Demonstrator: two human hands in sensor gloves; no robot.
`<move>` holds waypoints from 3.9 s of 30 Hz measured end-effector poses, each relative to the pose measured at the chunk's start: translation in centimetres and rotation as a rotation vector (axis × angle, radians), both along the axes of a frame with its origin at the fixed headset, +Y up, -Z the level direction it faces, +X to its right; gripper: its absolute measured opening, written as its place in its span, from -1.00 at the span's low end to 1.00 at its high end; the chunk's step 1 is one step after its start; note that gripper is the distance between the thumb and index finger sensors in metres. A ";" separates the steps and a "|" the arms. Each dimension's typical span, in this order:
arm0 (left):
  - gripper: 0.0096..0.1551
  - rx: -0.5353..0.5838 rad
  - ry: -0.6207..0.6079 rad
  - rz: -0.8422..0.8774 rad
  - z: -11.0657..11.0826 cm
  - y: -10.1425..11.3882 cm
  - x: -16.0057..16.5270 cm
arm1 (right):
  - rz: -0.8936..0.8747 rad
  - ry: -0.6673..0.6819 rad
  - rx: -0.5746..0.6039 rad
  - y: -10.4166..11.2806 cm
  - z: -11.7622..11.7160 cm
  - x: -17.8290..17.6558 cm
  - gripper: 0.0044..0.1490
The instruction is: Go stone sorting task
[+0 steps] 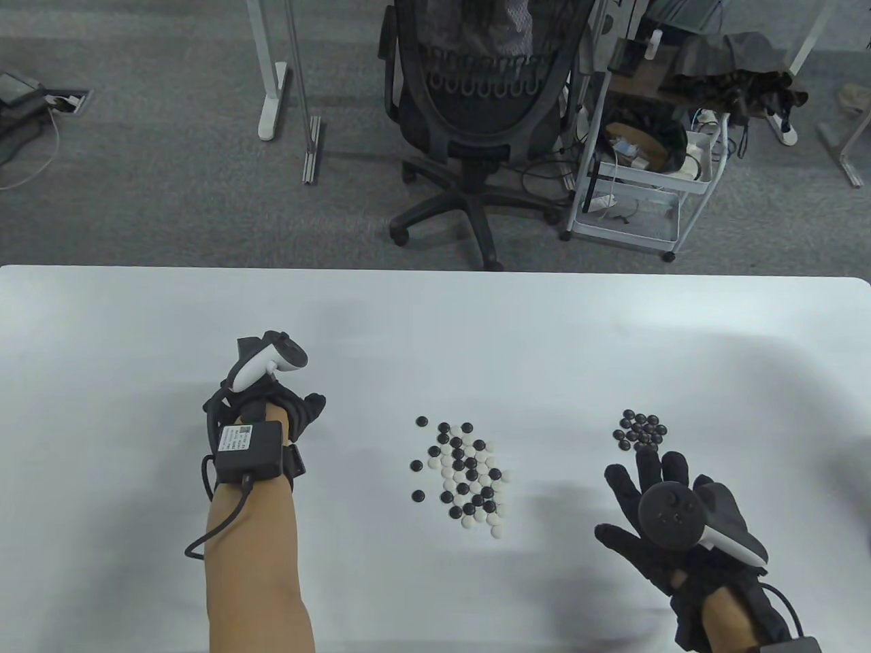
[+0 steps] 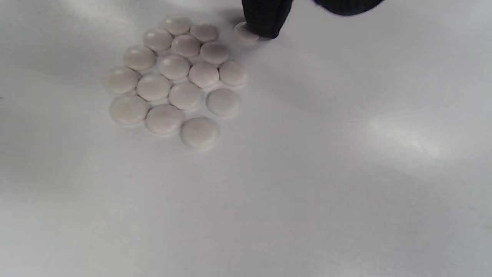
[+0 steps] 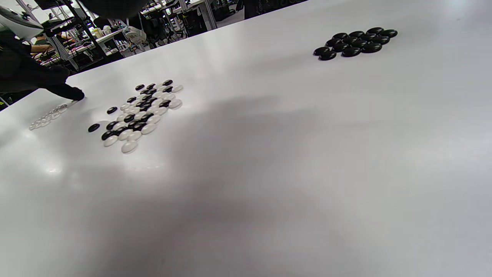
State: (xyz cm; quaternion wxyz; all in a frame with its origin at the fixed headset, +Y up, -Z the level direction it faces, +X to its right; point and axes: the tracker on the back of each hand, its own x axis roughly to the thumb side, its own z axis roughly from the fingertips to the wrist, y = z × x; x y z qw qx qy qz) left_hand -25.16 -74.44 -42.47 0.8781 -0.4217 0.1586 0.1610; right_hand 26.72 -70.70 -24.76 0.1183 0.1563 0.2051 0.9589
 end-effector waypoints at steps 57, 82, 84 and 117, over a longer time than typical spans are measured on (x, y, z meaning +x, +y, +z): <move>-0.19 0.057 -0.322 -0.062 -4.6 0.1 16.7 | -0.012 0.001 0.011 0.1 0.2 0.1 0.10; -0.19 -0.027 -0.148 -0.188 0.8 0.9 2.1 | 0.011 0.017 -0.009 -0.3 0.1 -0.5 0.09; -0.18 -0.033 -0.150 -0.194 0.9 0.9 2.1 | 0.012 0.017 -0.010 -0.3 0.1 -0.5 0.09; -0.23 0.132 -1.130 -0.053 9.8 2.4 28.1 | -0.015 0.013 0.020 0.3 0.3 -0.1 0.10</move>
